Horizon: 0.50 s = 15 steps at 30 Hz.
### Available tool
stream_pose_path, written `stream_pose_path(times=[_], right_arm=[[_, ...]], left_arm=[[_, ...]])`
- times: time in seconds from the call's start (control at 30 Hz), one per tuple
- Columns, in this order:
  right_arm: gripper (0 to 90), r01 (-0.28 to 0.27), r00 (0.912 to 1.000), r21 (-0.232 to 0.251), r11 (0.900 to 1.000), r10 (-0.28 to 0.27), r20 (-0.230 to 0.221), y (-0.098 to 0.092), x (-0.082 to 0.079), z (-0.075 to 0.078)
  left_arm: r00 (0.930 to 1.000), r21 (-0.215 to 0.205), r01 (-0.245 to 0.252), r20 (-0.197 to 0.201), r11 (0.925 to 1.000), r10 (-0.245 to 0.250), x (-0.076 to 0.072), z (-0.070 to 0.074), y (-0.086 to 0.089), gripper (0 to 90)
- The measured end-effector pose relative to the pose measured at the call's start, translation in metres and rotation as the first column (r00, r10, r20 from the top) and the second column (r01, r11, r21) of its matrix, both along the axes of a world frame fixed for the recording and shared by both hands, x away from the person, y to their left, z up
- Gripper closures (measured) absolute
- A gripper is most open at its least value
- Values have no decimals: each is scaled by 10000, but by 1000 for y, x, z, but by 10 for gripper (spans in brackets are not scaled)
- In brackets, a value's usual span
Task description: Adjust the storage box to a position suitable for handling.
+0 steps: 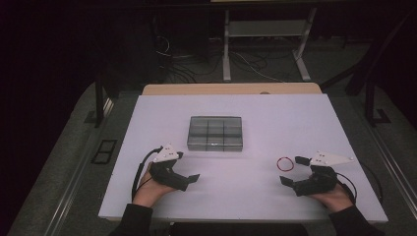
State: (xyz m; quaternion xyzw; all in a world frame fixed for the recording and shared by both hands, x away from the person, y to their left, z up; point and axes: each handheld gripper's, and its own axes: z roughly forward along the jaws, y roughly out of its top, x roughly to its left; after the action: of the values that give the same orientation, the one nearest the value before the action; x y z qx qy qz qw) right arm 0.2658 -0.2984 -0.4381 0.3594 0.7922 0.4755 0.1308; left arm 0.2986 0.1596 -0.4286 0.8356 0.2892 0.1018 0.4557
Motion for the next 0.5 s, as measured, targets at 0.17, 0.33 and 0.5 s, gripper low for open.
stream_pose_path(times=[0.17,0.33,0.5], right_arm=[[31,3,10000,34,10000,-3,-69,0,0,-1],[31,-7,9999,61,10000,8,-119,0,0,-1],[31,-25,10000,41,10000,25,-95,1,1,-1]], left_arm=[[10000,-52,-43,-53,10000,43,2,1,0,0],[10000,-76,-58,7,10000,58,3,3,0,0],[9999,-191,-133,-69,9997,132,5,3,1,0]])
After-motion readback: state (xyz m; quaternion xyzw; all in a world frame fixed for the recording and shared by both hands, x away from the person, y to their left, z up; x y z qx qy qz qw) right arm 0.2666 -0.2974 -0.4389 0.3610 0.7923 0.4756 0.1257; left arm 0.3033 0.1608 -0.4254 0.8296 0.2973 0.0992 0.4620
